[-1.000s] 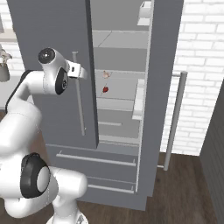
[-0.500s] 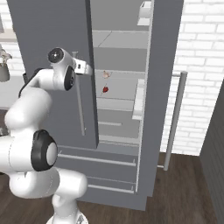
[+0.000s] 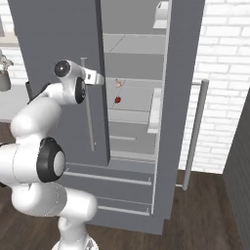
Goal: Take the strawberry from the fridge and place it on top of the pancake, located on the dining counter.
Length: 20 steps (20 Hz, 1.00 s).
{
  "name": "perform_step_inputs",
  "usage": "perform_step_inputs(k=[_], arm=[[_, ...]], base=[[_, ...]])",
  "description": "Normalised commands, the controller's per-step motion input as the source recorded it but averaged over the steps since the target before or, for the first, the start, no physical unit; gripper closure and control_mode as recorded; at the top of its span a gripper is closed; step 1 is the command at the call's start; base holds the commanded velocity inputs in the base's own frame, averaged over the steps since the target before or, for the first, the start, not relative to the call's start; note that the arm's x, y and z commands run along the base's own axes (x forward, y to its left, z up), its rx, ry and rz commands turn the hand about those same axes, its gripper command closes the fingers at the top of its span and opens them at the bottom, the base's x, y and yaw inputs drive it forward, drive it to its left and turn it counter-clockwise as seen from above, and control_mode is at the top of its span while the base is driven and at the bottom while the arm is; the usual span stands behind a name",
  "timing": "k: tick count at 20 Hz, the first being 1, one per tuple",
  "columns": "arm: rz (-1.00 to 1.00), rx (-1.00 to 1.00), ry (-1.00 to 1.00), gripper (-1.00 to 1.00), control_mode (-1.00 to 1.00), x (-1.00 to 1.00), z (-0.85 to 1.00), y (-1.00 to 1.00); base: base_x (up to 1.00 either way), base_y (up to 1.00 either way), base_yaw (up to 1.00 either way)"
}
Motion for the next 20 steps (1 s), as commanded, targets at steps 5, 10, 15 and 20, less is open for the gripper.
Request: perform_step_inputs(k=[5, 10, 15, 20], arm=[[0.0, 0.0, 0.0, 1.0, -1.0, 0.09, 0.0, 0.1], [-0.06, -0.01, 0.01, 1.0, -1.0, -0.19, 0.0, 0.04], [-0.26, -0.09, 0.23, 1.0, -1.0, -0.6, -0.02, 0.04], [-0.23, -0.06, 0.12, 1.0, -1.0, -0.92, -0.03, 0.2]], base=[[0.0, 0.0, 0.0], [0.0, 0.0, 0.0], [0.0, 0.0, 0.0], [0.0, 0.0, 0.0]])
